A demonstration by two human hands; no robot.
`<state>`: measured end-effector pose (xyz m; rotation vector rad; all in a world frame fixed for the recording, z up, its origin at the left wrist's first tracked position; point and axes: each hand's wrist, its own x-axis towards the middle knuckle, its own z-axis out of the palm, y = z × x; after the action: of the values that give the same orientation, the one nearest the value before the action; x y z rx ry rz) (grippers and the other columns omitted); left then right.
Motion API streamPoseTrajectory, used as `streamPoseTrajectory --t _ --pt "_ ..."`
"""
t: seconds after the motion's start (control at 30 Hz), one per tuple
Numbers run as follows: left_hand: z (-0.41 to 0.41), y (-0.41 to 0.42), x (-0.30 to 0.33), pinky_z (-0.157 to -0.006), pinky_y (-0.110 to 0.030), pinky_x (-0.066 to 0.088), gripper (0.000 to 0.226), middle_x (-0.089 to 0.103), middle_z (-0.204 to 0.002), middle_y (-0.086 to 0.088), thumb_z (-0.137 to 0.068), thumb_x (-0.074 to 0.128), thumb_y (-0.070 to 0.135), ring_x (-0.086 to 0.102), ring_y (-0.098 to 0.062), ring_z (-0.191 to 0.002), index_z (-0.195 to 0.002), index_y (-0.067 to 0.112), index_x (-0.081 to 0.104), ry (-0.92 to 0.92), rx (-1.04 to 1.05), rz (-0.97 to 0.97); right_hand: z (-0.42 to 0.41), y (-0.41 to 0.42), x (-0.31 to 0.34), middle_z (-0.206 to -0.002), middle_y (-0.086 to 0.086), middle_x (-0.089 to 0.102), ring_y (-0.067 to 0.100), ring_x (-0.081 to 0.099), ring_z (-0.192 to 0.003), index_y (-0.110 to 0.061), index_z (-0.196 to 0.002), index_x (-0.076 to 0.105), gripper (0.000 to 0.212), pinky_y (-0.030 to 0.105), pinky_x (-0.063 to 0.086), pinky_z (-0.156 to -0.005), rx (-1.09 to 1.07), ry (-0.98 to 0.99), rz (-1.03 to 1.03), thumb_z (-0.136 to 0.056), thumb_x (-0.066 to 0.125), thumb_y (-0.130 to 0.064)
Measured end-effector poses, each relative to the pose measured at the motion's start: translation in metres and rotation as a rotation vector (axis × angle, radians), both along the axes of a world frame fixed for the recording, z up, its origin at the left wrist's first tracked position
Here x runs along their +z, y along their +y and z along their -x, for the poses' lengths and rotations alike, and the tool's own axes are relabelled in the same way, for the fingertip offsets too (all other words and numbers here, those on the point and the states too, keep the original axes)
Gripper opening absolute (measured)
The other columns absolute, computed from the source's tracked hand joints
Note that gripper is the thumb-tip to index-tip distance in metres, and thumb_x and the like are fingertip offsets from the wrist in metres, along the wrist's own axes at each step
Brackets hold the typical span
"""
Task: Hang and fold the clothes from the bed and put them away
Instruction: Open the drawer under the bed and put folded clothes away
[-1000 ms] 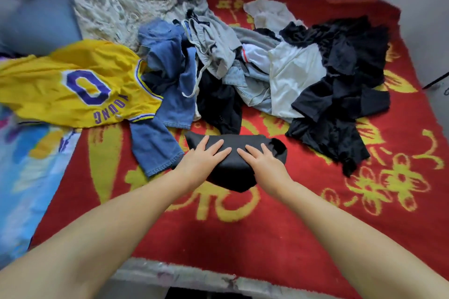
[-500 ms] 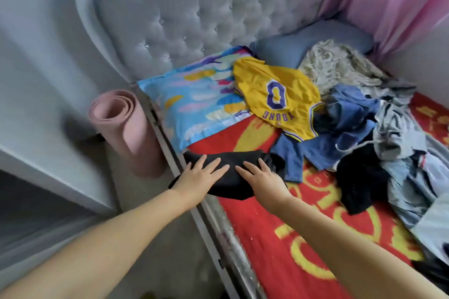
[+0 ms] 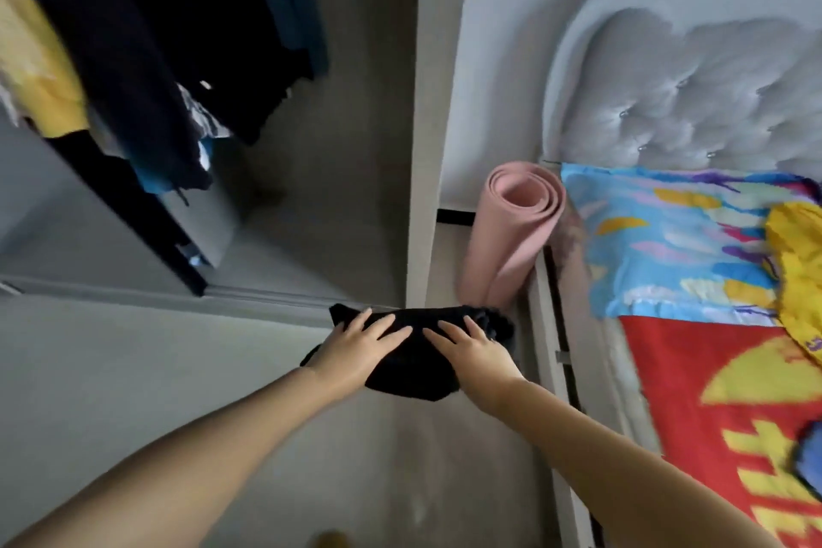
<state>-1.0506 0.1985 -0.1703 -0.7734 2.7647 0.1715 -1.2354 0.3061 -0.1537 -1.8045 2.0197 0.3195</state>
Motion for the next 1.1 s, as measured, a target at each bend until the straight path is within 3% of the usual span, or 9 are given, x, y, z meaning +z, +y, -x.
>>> streamPoseTrajectory --t 0.13,0.33,0.83,1.0,1.1 --pt "-0.076 -0.053 -0.001 -0.11 -0.038 0.031 0.084 0.01 -0.159 0.0 -0.087 0.043 -0.004 0.013 -0.023 -0.144 -0.153 0.03 0.006 -0.019 0.043 -0.003 -0.069 -0.066 -0.006 -0.161 -0.003 0.007 0.033 0.003 -0.147 -0.03 -0.154 0.004 0.08 0.046 0.036 -0.109 0.075 -0.037 -0.041 -0.094 0.051 -0.007" --pt "-0.104 -0.108 -0.023 -0.107 -0.039 0.035 0.082 0.013 -0.158 0.001 -0.089 0.043 -0.003 0.017 -0.024 -0.143 -0.153 0.031 0.006 -0.068 0.109 -0.046 -0.094 -0.133 -0.027 -0.16 -0.004 0.008 0.032 0.005 -0.147 -0.03 -0.154 0.005 0.079 0.043 0.041 -0.104 0.132 -0.061 -0.084 -0.094 0.048 -0.003" --pt "-0.05 -0.32 -0.083 -0.099 -0.04 0.042 0.078 0.022 -0.153 -0.002 -0.089 0.048 0.002 0.026 -0.029 -0.137 -0.152 0.032 0.014 -0.114 0.163 -0.115 -0.046 -0.346 -0.095 -0.159 0.0 0.011 0.033 0.007 -0.147 -0.034 -0.153 0.004 0.078 0.046 0.042 -0.103 0.084 -0.086 -0.136 -0.094 0.045 -0.002" --pt "-0.027 -0.383 -0.144 -0.093 -0.04 0.047 0.079 0.022 -0.153 -0.001 -0.089 0.046 0.003 0.026 -0.029 -0.136 -0.152 0.036 0.012 -0.128 0.13 -0.158 -0.029 -0.401 -0.158 -0.158 -0.001 0.014 0.034 0.01 -0.146 -0.036 -0.152 0.007 0.079 0.047 0.041 -0.103 -0.001 -0.066 -0.165 -0.092 0.052 -0.009" --pt "-0.002 -0.424 -0.205 -0.091 -0.04 0.047 0.076 0.022 -0.154 0.0 -0.093 0.047 0.009 0.025 -0.029 -0.138 -0.152 0.037 0.008 -0.153 0.085 -0.136 -0.012 -0.436 -0.22 -0.157 -0.002 0.018 0.034 0.013 -0.145 -0.037 -0.152 0.01 0.068 0.047 0.041 -0.103 -0.043 -0.03 -0.147 -0.097 0.043 -0.015"
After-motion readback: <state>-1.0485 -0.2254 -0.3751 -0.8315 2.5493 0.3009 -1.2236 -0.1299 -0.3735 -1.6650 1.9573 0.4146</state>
